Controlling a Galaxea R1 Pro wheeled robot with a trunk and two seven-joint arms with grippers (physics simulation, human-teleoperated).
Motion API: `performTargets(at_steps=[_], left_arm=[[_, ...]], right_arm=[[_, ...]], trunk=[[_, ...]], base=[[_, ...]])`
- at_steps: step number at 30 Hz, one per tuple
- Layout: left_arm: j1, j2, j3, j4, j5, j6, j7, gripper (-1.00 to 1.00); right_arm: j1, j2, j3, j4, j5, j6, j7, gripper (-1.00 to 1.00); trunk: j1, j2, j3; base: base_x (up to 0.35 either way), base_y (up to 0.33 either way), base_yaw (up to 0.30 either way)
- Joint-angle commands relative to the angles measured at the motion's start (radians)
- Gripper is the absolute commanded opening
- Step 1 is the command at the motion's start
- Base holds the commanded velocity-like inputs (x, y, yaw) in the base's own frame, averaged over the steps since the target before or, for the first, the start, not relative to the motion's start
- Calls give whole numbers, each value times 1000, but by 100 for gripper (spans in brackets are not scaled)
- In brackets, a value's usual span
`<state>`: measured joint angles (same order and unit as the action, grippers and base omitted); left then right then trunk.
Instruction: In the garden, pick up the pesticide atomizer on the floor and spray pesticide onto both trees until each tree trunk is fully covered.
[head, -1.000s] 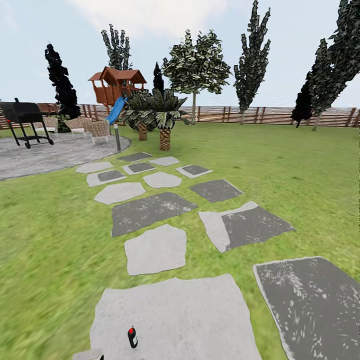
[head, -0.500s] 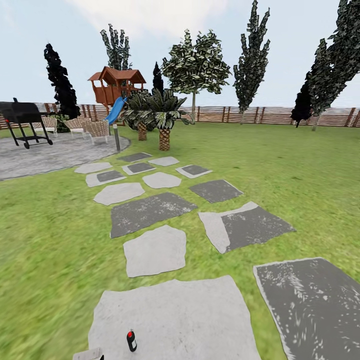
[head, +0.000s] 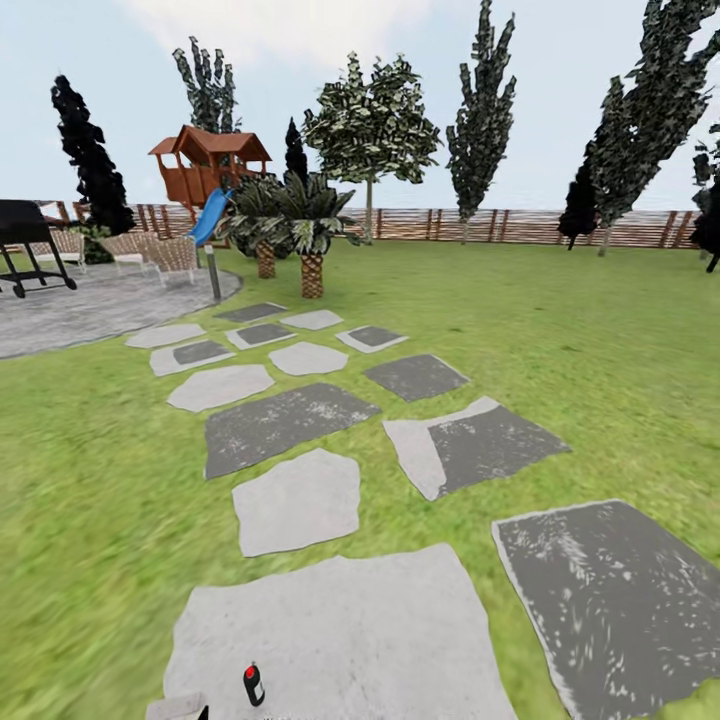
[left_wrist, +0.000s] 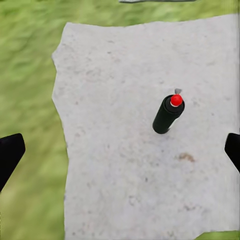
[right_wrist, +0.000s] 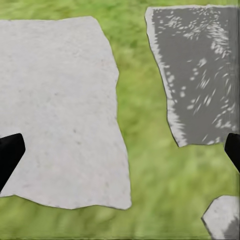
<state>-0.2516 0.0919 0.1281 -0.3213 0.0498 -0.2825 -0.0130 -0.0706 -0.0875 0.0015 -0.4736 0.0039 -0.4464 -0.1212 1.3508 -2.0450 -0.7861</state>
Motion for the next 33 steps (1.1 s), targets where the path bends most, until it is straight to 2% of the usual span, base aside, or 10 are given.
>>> performTargets(at_steps=[1,5,12,16,17,20,24,28,33], left_arm=[[0,1,0,-1,0,0,-1,100],[-1,2,-1,-4,-1,0,-3,100],[-23,4,-1,-47,-5,3,-5,100],[-60,2,-1,-106,-5,13,-5,100],[-81,0,-1,-116,-5,15,-4,100],[-149,-3,-1,-118,-4,22,-2,100],[-196,-7,-1,-117,-5,25,7,100],[-203,-5,-5,-125,-6,19,3,100],[-205,-1,-7,-118,-6,14,-3,100]], right_arm=[[0,0,0,0,0,0,0,100],[0,0,0,-14,1,0,1,100],[-28,0,0,-194,5,12,3,100],[-104,0,0,-243,4,53,3,100],[-143,2,0,-249,4,79,3,100],[-244,6,0,-257,3,148,2,100],[-331,20,0,-261,2,185,3,100],[-367,26,2,-261,4,192,5,100],[-374,26,3,-255,7,192,6,100]], trunk=[[0,0,0],[0,0,1],[0,0,2],[0,0,2],[0,0,2],[0,0,2],[0,0,2],[0,0,2],[8,-14,-5]], base=[[-169,191,-267],[-158,176,-248],[-10,11,-20],[-1,1,-2],[0,0,0],[0,0,0],[0,0,0],[0,0,0],[0,0,0]])
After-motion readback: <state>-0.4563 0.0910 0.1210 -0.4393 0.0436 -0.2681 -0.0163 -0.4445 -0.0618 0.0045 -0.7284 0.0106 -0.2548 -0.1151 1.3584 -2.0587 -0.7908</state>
